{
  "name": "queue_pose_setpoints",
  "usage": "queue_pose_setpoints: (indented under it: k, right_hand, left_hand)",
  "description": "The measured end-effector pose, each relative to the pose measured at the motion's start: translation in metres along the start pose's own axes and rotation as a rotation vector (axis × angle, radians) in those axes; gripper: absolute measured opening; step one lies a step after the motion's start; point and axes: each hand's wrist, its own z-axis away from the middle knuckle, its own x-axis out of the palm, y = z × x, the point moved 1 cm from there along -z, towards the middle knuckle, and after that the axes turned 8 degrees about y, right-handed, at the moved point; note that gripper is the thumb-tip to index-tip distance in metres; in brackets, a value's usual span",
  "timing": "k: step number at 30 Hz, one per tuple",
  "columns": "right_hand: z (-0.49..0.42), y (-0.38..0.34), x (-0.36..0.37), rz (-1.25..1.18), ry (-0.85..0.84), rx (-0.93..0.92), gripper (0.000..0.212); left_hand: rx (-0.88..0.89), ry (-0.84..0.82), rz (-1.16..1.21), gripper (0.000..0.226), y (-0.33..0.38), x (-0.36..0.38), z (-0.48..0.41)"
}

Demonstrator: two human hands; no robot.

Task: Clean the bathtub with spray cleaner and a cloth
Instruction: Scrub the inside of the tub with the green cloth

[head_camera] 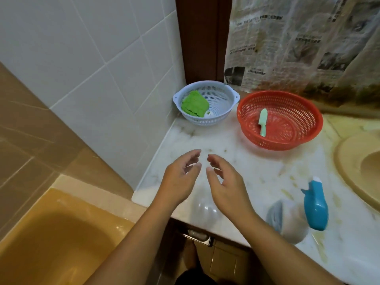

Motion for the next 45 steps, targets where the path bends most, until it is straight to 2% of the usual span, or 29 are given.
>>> queue_pose_setpoints:
  k: [8, 13, 16, 19, 22, 24, 28, 32, 37, 39, 42, 45]
  right_hand:
    - [-0.126, -0.027, 0.077, -0.009, 0.153, -0.01, 0.031]
    - [-0.227, -0.031, 0.102, 0.064, 0.225, 0.033, 0.032]
    - [-0.292, -0.015, 0.112, 0.223, 0.175, 0.096, 0.037]
    - [-0.347, 0.004, 0.124, 0.415, 0.034, 0.159, 0.051]
    - [-0.38, 0.022, 0.133, 0.484, -0.09, 0.213, 0.061]
    - [-0.393, 0.035, 0.135, 0.515, -0.085, 0.185, 0.06]
    - [-0.395, 0.035, 0.124, 0.554, -0.034, 0.07, 0.028]
    - [-0.365, 0.009, 0.096, 0.351, 0.083, -0.075, 0.012]
    - [-0.309, -0.053, 0.06, 0.145, 0.254, -0.31, 0.004]
    - [-0.282, -0.078, 0.047, 0.091, 0.305, -0.358, 0.002]
    - [-0.234, -0.111, 0.033, -0.01, 0.332, -0.414, 0.003]
    - [-0.187, -0.125, 0.025, -0.168, 0.319, -0.361, 0.011]
  left_hand:
    - [0.037, 0.115, 0.019, 0.035, -0.004, -0.033, -0.141]
    - [0.003, 0.105, 0.026, 0.038, -0.008, -0.034, -0.22]
    - [-0.015, 0.107, 0.009, 0.041, -0.012, -0.028, -0.249]
    - [-0.03, 0.102, 0.023, 0.044, -0.017, -0.022, -0.263]
    - [-0.036, 0.105, 0.059, 0.046, -0.03, -0.019, -0.27]
    - [-0.025, 0.109, 0.057, 0.046, -0.038, -0.017, -0.273]
    - [0.007, 0.136, 0.047, 0.045, -0.042, -0.017, -0.275]
    - [0.069, 0.13, 0.051, 0.045, -0.033, -0.017, -0.269]
    - [0.188, 0.187, 0.114, 0.061, 0.01, -0.024, -0.249]
    - [0.242, 0.117, 0.172, 0.067, 0.034, -0.029, -0.234]
    - [0.262, -0.008, 0.297, 0.052, 0.061, -0.037, -0.198]
    - [0.208, -0.089, 0.43, 0.037, 0.073, -0.043, -0.154]
